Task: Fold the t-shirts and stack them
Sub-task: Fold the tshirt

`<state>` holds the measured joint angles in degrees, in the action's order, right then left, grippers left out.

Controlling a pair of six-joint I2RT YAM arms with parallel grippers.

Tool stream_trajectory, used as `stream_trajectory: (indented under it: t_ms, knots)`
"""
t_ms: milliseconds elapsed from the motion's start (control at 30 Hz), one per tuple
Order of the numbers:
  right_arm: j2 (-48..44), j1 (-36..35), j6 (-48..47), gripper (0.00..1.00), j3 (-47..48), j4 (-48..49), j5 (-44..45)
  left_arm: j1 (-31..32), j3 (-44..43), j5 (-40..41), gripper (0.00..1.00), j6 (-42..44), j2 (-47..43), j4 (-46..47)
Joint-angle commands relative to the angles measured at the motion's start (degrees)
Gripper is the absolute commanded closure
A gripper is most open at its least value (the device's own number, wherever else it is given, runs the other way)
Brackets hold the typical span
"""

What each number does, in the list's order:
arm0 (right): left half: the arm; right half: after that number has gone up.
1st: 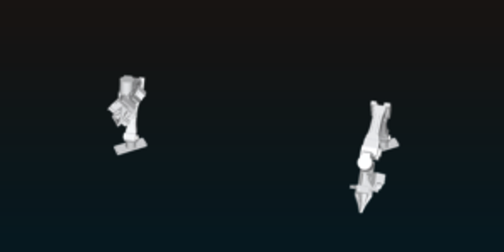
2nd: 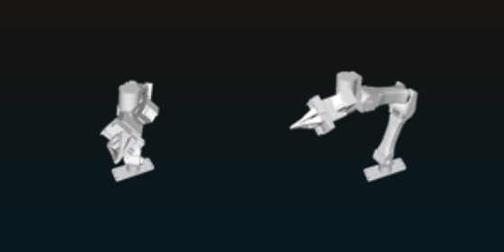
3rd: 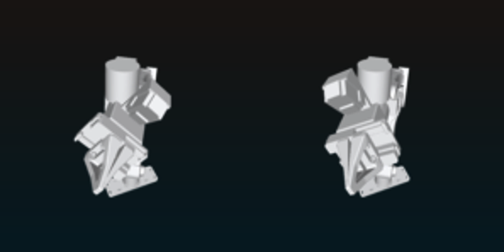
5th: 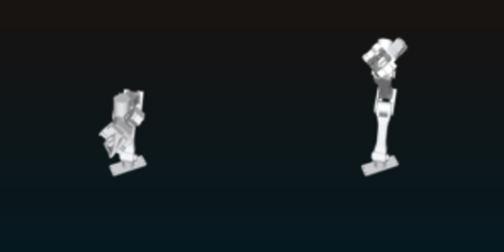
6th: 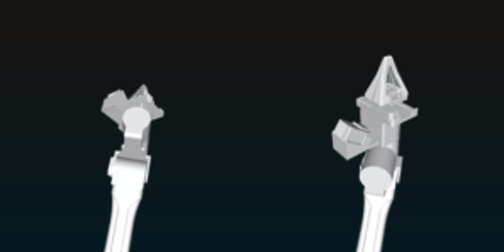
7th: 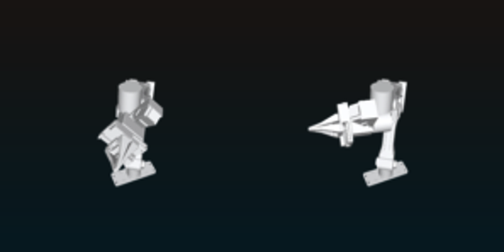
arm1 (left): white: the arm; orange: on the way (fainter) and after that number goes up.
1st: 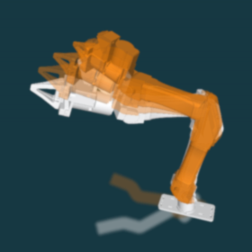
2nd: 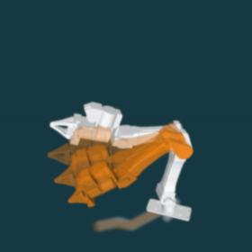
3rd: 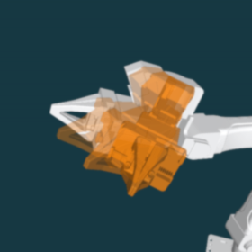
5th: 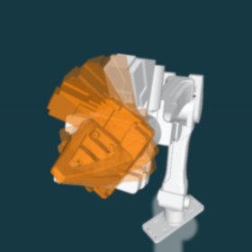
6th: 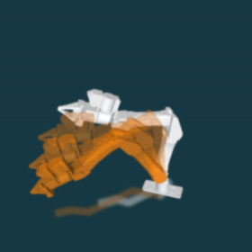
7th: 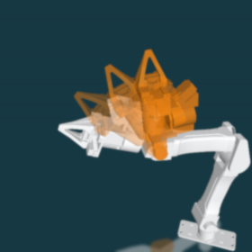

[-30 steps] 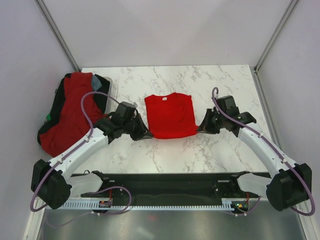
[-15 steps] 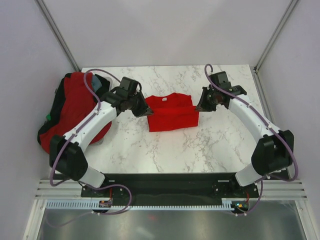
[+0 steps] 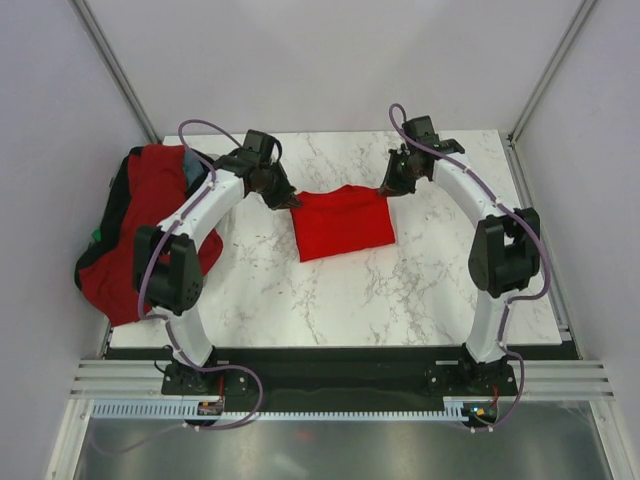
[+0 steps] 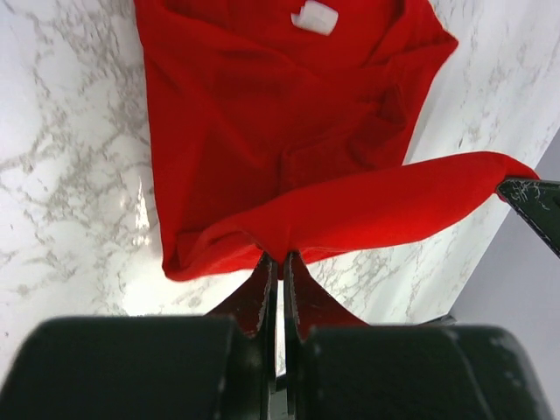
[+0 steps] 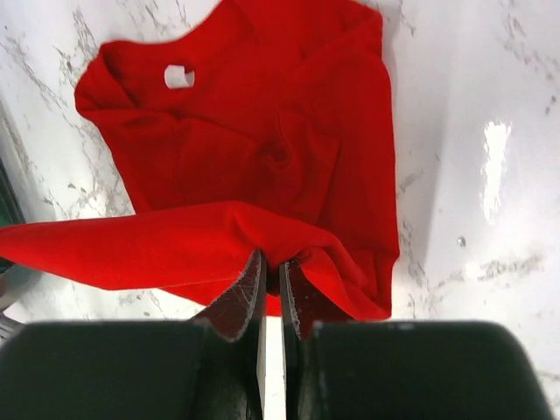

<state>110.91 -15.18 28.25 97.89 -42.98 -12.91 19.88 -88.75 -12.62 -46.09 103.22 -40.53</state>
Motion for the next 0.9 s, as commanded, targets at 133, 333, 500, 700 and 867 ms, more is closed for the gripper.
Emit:
stream_trajectory:
  t_ms: [133, 333, 500, 700, 867]
  knots:
    - [10.1, 1.0, -0.9, 1.0, 12.8, 0.4, -1.8, -3.4, -10.6, -2.8, 0.98, 4.5, 9.7, -0.3]
    - [19.3, 1.5, 0.7, 0.78, 22.9, -0.1, -2.5, -5.9, -20.5, -5.7, 0.86, 4.7, 20.9, -1.7]
    - [23.9, 2.4, 0.7, 0.13, 31.8, -0.6, -4.7, -8.5, -31.9, -11.2, 0.3, 4.6, 28.6, -6.1]
    - [12.4, 2.7, -0.6, 0.1, 19.3, 2.4, -3.4, -8.6, -33.1, -9.8, 0.22, 5.7, 22.7, -9.2]
    - [-0.5, 2.5, 1.6, 0.16, -6.9, 13.5, -7.0, -7.7, -24.0, -10.3, 0.24, 6.4, 13.1, -9.2]
